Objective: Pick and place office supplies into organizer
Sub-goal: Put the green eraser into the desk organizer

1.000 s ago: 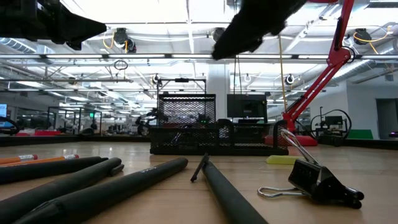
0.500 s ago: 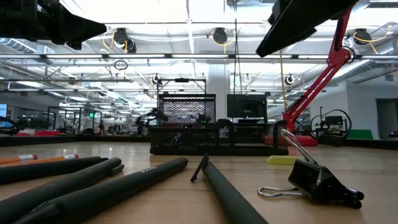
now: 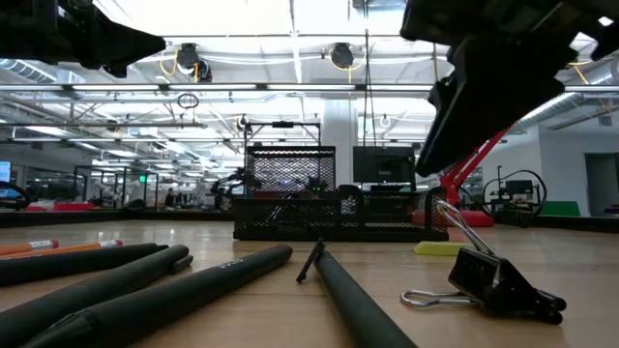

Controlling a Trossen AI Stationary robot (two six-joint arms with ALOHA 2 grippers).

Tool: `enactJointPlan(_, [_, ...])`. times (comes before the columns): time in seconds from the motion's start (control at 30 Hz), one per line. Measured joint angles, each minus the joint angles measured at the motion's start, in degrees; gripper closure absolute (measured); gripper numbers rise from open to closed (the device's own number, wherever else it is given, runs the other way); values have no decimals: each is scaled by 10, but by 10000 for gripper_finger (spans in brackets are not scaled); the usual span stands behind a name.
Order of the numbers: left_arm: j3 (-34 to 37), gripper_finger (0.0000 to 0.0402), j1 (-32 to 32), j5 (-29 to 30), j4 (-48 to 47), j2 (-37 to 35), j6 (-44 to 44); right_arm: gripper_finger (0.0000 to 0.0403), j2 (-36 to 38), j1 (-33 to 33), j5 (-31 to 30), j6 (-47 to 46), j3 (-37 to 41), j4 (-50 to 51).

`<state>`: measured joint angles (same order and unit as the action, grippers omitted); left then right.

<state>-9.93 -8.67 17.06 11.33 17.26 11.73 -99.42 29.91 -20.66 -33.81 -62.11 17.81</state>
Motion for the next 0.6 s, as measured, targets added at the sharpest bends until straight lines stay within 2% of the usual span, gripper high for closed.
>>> enactJointPlan(0.1, [0, 360, 0, 0, 0, 0, 0, 253, -15, -2, 13, -18, 0, 0])
enactJointPlan(0.37, [0, 360, 0, 0, 0, 0, -2, 201, -36, -3, 14, -54, 0, 1])
enactJointPlan(0.6, [0, 360, 0, -2, 1, 0, -3, 194, -54, -3, 14, -69, 8, 0])
